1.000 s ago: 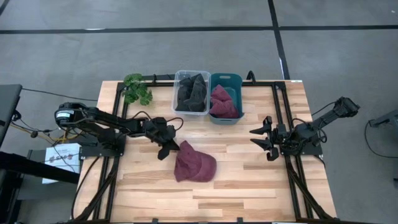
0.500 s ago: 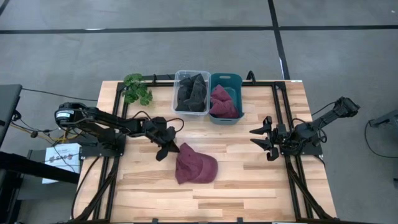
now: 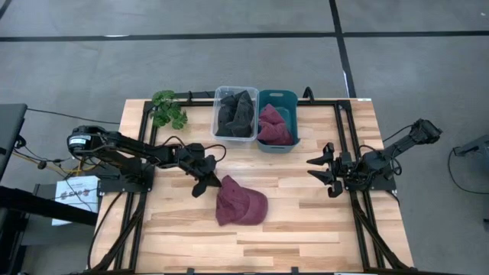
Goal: Pick & Place hat
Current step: Put the red cap into the blue bin
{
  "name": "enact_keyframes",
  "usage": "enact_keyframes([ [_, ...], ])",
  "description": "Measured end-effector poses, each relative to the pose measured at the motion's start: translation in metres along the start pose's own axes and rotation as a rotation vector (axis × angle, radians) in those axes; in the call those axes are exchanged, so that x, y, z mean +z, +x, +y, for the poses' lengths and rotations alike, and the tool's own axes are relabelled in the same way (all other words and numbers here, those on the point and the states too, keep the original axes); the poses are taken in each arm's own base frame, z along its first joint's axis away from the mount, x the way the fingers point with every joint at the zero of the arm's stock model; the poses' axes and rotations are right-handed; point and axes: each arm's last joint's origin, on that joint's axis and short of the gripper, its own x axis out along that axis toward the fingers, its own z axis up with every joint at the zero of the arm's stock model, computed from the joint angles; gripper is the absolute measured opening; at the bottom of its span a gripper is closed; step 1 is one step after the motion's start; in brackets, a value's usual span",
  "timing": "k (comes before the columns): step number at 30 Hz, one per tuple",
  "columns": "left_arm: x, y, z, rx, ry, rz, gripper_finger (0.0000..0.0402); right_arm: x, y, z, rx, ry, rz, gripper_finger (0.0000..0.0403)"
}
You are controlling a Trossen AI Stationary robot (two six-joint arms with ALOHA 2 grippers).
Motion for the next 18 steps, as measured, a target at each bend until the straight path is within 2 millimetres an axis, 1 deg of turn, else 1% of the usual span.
enact_keyframes([
  [11,0.0013,0.0000,-0.0001,0.003,0.045,-0.014,0.0013,0.0000,0.0000,0.0000,0.000,0.000,0.000,0.0161],
  [16,0.0011,0.0014,-0.0016,0.070,0.164,-0.019,0.0012,0.0000,0.0000,0.0000,0.000,0.000,0.000,0.0161],
  [18,0.0008,0.0022,-0.0031,0.078,0.175,-0.017,0.0011,0.0000,0.0000,0.0000,0.001,0.000,0.000,0.0161],
])
